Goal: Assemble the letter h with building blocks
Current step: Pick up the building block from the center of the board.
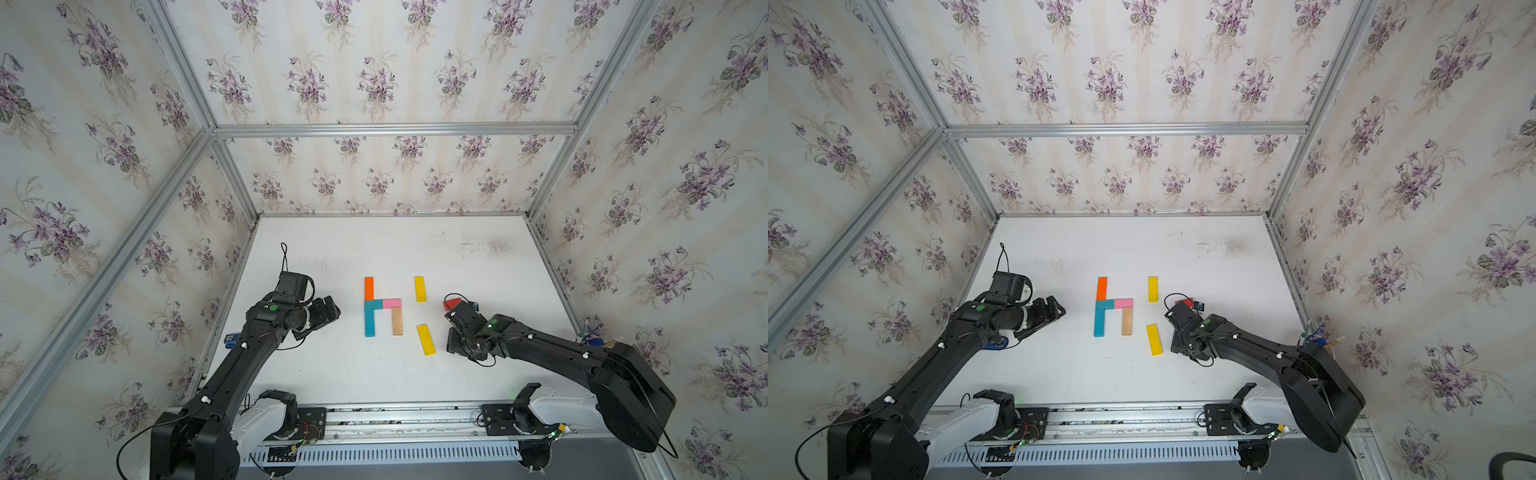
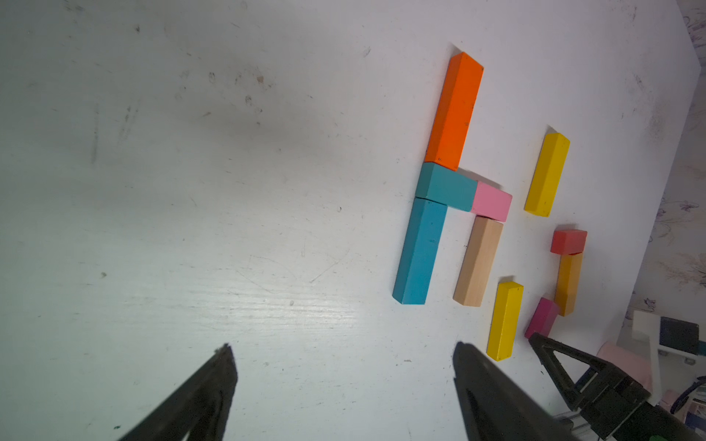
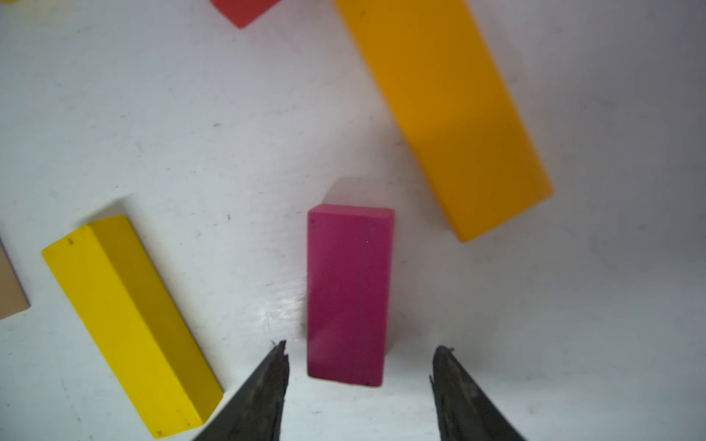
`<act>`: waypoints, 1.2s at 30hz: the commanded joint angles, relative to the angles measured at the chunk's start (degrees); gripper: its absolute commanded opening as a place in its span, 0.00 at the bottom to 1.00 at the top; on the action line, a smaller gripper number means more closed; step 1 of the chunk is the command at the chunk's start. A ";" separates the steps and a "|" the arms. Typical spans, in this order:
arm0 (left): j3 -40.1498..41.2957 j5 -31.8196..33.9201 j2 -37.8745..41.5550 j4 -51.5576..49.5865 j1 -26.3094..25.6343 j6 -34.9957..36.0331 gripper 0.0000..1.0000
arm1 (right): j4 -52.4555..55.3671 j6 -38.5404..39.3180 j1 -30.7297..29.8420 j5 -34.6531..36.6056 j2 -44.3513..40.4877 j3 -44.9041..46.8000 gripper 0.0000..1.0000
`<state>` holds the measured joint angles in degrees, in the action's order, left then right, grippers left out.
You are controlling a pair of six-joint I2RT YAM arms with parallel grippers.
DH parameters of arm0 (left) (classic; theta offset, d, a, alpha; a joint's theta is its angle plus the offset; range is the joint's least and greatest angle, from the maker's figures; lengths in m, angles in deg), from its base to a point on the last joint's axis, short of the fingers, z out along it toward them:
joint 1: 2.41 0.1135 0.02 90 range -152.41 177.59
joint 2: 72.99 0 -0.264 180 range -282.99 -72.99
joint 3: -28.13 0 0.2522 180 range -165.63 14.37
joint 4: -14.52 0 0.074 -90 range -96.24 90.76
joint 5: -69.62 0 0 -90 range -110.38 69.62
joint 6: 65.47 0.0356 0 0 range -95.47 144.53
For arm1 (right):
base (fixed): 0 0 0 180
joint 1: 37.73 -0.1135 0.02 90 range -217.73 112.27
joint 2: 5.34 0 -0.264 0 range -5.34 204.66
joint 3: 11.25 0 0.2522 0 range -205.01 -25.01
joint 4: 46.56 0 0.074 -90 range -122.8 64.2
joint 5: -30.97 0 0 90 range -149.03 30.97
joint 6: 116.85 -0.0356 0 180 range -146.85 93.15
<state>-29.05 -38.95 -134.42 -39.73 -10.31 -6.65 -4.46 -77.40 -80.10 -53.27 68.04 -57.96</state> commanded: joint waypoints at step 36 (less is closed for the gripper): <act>-1.41 -0.89 -0.53 0.41 -0.01 0.37 0.91 | -0.40 23.73 2.29 3.00 14.17 -13.76 0.75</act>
<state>-29.99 -39.87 -135.10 -39.01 -10.31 -6.63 -5.14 -55.56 -77.85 -49.51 82.10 -71.84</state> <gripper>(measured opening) 0.909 0.744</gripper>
